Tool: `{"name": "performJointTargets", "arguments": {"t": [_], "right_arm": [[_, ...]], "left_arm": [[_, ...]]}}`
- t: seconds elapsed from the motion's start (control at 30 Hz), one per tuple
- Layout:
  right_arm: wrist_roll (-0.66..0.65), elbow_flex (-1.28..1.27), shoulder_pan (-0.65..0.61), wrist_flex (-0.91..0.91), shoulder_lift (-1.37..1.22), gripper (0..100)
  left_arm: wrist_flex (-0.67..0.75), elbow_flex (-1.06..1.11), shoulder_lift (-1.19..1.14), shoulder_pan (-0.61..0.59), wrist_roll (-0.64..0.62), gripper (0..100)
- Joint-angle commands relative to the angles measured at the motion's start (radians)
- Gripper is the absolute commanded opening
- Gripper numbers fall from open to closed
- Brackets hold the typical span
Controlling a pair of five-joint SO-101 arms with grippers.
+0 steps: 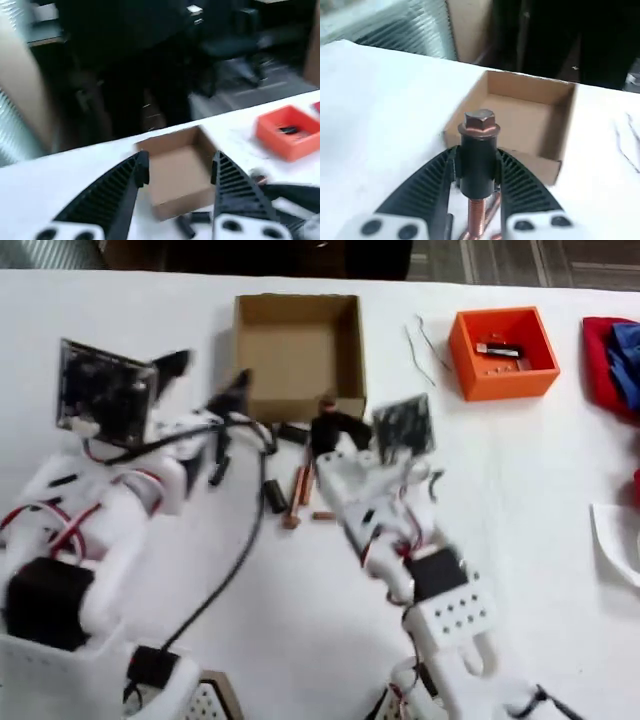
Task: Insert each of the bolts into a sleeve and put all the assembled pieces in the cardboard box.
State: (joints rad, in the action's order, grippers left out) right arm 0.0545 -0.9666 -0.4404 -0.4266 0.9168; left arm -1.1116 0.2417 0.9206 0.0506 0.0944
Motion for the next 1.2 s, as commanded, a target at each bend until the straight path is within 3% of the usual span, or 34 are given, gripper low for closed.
{"name": "performJointTargets", "arguments": {"t": [0.0,0.23,0.6,0.83,1.17], "right_arm": [[-0.011,0.388,0.079,-0.143,-0.191,2.3],[-0.005,1.191,0.094,-0.503,-0.843,2.3],[-0.011,2.363,0.125,-0.762,-1.756,2.2],[-0.011,2.414,0.177,-0.685,-1.916,2.2],[-0.005,2.271,0.143,-0.595,-1.925,2.2]], "left_arm": [[-0.014,0.110,0.009,-0.187,0.041,22],[0.226,0.533,0.009,-0.422,0.049,22],[0.505,0.912,0.009,-0.453,0.092,22],[0.640,1.050,0.009,-0.451,0.126,22],[0.638,1.076,0.009,-0.448,0.121,22]]}}
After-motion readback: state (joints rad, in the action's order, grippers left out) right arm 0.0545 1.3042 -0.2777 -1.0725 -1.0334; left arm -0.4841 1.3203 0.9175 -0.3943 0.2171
